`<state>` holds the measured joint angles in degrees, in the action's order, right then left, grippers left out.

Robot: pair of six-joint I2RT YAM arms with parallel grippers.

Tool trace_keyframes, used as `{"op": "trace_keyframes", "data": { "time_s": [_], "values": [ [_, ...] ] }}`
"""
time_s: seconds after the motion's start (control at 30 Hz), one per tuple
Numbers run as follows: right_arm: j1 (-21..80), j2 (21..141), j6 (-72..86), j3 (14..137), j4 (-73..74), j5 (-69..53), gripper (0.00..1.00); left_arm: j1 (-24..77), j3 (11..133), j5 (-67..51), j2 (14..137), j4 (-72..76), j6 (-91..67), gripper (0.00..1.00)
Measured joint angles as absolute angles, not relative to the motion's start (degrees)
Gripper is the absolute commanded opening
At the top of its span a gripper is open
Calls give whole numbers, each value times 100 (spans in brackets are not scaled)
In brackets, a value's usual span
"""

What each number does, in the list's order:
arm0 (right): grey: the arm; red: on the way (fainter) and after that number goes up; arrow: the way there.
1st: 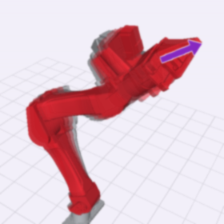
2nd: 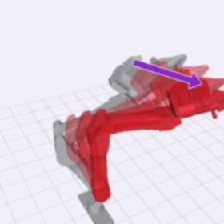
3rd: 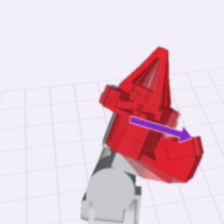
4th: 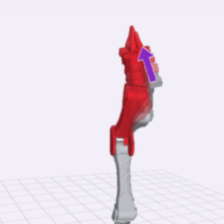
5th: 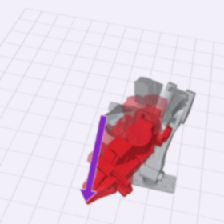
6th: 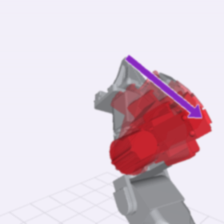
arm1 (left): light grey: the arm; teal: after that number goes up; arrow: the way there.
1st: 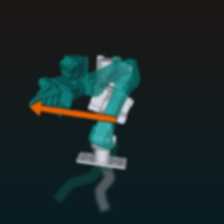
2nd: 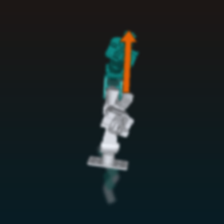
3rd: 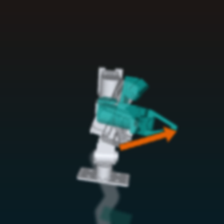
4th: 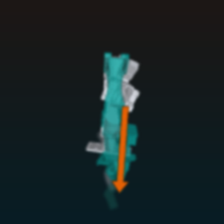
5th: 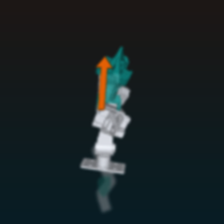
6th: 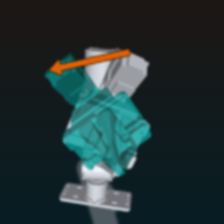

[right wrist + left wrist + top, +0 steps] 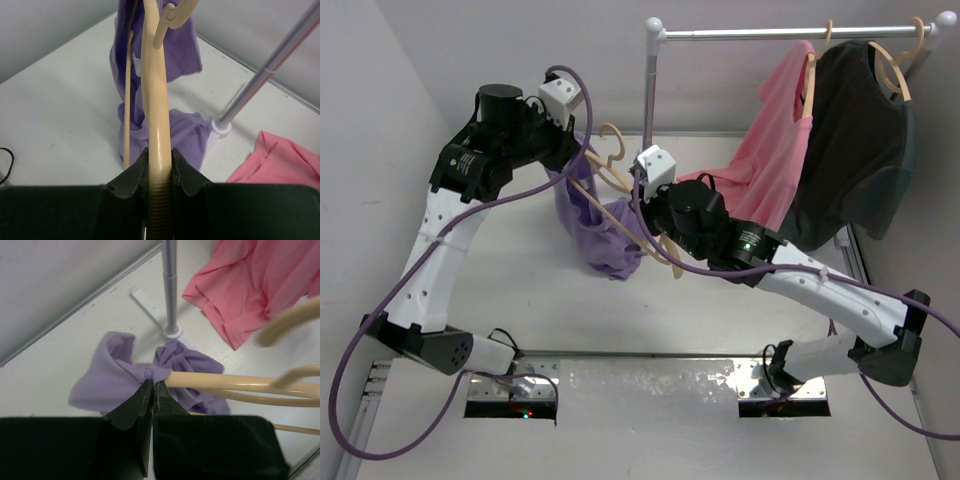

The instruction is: Place the t-shirt on the hanger

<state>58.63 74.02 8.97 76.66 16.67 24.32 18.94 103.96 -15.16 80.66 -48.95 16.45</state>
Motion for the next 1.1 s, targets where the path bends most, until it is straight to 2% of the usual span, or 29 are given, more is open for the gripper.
{"op": "trace_keyframes", "data": {
  "time_s": [0.23,0.5,0.8,0.9,0.93,1.1],
  "values": [
    [5863,7642,899,7188,829,2285,0,1907,9922,-2233,7701,-4869,1509,0],
    [5850,7623,976,6436,421,2674,0,2097,9487,-2689,7644,-4934,1647,0],
    [5817,7244,1098,4978,-427,2357,0,2543,7590,-3116,7172,-5330,3009,0],
    [5819,7074,1096,4547,-696,2265,0,2543,7380,-3116,7135,-5341,3234,30],
    [5819,7061,1094,4469,-757,2231,0,2543,7347,-3116,7124,-5343,3293,45],
    [5811,7052,1085,4230,-1149,2102,0,2502,7446,-3004,7098,-5404,3481,66]
  ]
}}
